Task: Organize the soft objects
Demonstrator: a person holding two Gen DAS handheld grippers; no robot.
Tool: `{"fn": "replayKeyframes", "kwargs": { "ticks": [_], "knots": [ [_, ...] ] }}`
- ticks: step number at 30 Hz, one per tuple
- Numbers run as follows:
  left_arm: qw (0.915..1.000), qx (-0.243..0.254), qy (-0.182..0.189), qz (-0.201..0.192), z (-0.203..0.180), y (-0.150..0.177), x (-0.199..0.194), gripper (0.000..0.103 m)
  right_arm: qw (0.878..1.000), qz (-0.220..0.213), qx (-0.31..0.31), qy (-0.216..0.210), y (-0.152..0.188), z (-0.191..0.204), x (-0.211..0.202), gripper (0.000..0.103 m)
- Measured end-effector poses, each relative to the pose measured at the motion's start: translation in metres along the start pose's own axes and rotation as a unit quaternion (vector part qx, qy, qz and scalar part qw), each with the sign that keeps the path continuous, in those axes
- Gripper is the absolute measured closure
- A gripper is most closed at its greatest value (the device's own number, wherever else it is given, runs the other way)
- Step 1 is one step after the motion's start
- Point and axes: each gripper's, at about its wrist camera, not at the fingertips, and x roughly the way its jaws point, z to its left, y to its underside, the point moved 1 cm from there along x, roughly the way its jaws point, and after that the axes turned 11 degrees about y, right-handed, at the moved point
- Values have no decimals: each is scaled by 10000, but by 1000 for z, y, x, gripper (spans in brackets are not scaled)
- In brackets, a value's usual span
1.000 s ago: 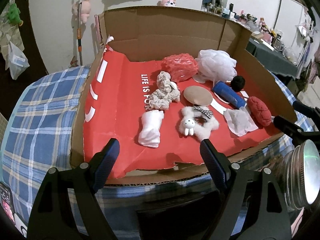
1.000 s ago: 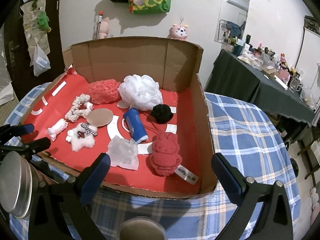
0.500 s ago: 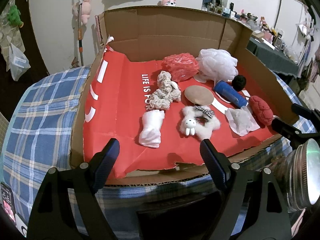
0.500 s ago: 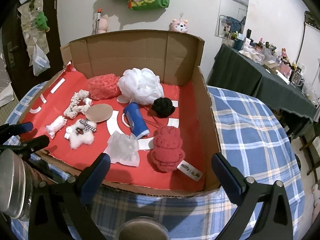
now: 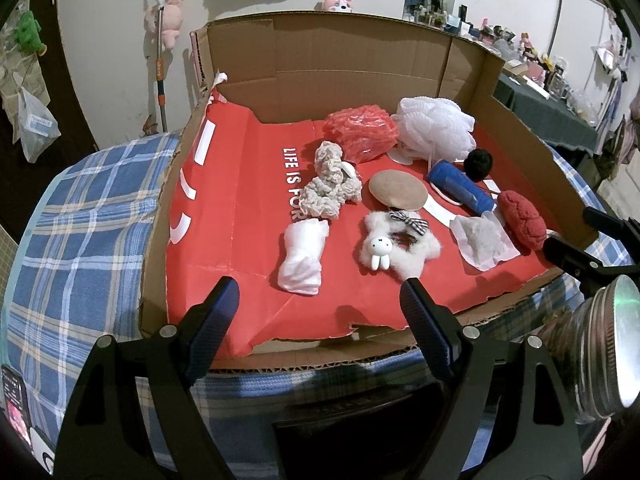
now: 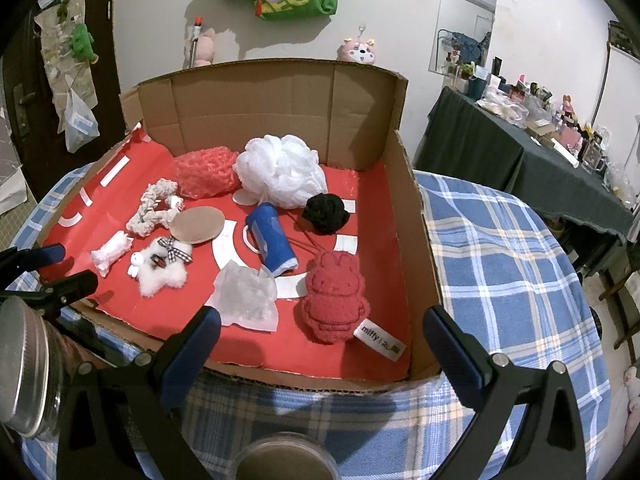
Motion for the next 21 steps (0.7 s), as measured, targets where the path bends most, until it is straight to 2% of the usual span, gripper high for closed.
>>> {"fn": "replayKeyframes", "kwargs": {
  "ticks": [21],
  "knots": [
    [10000,26,0,-3,-1,1,0,21,10000,-2,27,-9,1,0,1,0]
  ]
}}
